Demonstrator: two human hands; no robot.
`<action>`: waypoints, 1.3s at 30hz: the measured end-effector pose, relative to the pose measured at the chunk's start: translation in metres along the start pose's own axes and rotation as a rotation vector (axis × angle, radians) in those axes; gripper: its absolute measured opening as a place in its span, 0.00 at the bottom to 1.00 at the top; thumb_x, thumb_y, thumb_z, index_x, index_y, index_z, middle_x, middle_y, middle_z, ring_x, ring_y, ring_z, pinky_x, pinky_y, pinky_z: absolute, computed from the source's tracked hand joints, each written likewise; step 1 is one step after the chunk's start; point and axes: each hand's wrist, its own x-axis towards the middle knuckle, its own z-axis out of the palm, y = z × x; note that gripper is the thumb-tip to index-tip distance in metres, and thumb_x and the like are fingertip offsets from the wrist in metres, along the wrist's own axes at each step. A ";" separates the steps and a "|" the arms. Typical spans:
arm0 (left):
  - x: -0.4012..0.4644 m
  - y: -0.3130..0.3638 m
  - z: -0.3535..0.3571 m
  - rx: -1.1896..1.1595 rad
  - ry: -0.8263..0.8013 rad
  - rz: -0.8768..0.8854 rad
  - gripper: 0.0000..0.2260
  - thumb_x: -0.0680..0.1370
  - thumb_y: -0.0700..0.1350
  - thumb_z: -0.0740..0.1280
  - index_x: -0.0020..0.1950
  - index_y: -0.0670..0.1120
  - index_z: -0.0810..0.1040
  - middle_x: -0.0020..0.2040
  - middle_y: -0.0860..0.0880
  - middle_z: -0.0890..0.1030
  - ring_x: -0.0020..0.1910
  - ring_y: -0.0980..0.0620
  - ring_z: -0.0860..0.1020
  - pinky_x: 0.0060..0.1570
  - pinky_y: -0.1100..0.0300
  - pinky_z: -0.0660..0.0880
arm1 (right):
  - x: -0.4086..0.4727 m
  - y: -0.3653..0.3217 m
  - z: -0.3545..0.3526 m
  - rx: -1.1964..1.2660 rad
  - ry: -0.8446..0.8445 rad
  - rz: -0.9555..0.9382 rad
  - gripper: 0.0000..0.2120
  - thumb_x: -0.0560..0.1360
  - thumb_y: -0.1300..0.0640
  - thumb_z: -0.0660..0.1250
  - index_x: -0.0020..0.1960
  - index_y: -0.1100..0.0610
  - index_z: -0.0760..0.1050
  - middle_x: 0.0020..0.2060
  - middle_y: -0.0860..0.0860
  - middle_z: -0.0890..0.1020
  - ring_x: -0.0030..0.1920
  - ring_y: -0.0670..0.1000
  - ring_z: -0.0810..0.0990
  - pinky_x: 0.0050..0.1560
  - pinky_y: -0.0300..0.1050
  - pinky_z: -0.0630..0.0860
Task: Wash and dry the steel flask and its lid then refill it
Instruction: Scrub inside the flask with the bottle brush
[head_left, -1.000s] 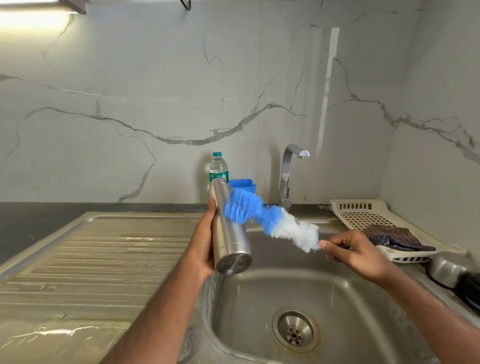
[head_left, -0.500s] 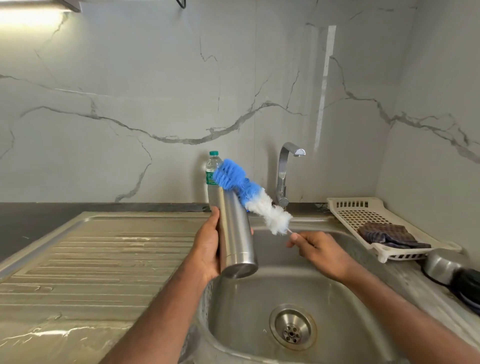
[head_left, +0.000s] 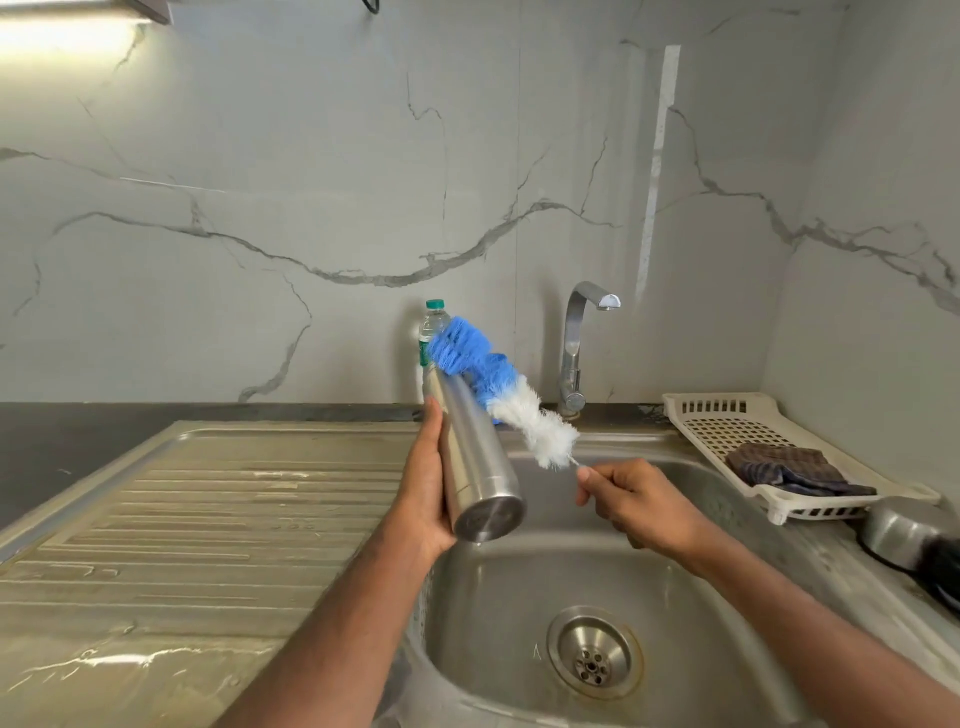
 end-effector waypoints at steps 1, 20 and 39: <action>0.001 0.002 -0.003 -0.016 -0.002 0.021 0.31 0.75 0.70 0.63 0.66 0.48 0.79 0.45 0.41 0.85 0.39 0.43 0.84 0.37 0.51 0.81 | -0.003 0.002 -0.006 0.090 -0.095 0.042 0.19 0.83 0.46 0.63 0.42 0.58 0.80 0.25 0.48 0.66 0.24 0.46 0.61 0.24 0.38 0.59; 0.008 0.001 -0.008 -0.008 0.046 -0.038 0.33 0.69 0.66 0.73 0.67 0.47 0.77 0.61 0.36 0.82 0.59 0.34 0.81 0.57 0.37 0.80 | -0.021 0.012 -0.031 0.184 -0.372 0.157 0.19 0.84 0.46 0.60 0.45 0.59 0.77 0.28 0.51 0.62 0.27 0.48 0.56 0.29 0.44 0.54; 0.003 -0.006 -0.003 0.059 -0.007 -0.036 0.29 0.71 0.61 0.75 0.66 0.46 0.79 0.60 0.39 0.83 0.54 0.39 0.83 0.49 0.44 0.82 | -0.008 0.009 -0.006 0.163 -0.253 0.137 0.18 0.85 0.45 0.57 0.41 0.54 0.67 0.30 0.51 0.65 0.28 0.48 0.58 0.29 0.43 0.57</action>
